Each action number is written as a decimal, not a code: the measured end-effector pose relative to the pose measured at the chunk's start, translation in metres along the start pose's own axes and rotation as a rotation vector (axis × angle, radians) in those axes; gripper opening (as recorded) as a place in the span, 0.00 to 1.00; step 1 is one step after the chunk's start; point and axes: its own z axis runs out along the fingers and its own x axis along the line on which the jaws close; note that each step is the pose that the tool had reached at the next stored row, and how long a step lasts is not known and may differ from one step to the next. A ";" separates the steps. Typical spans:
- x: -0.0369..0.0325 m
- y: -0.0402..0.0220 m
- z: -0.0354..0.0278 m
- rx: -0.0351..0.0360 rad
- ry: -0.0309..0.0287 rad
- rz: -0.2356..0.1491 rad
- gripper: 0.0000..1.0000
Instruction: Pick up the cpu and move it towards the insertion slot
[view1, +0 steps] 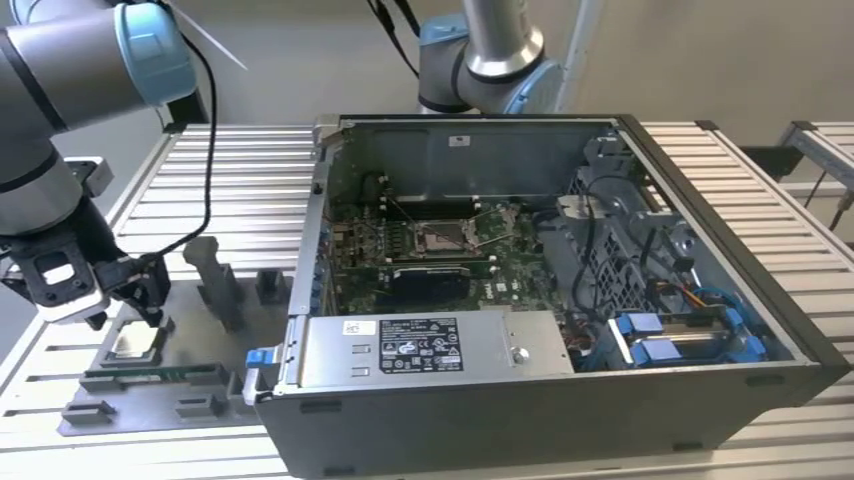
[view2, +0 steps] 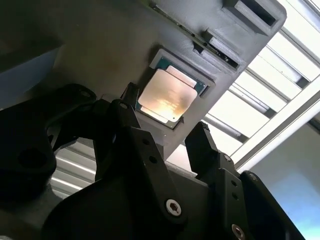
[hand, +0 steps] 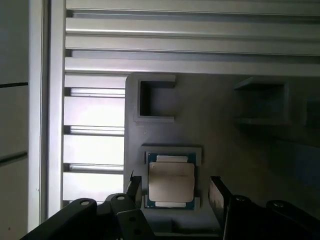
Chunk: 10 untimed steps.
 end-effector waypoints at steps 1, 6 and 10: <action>0.0002 -0.0002 0.0019 0.0000 0.0000 0.000 1.00; 0.0012 -0.0011 0.0108 0.0000 0.0001 -0.001 1.00; 0.0015 -0.0015 0.0161 0.0000 0.0002 -0.006 1.00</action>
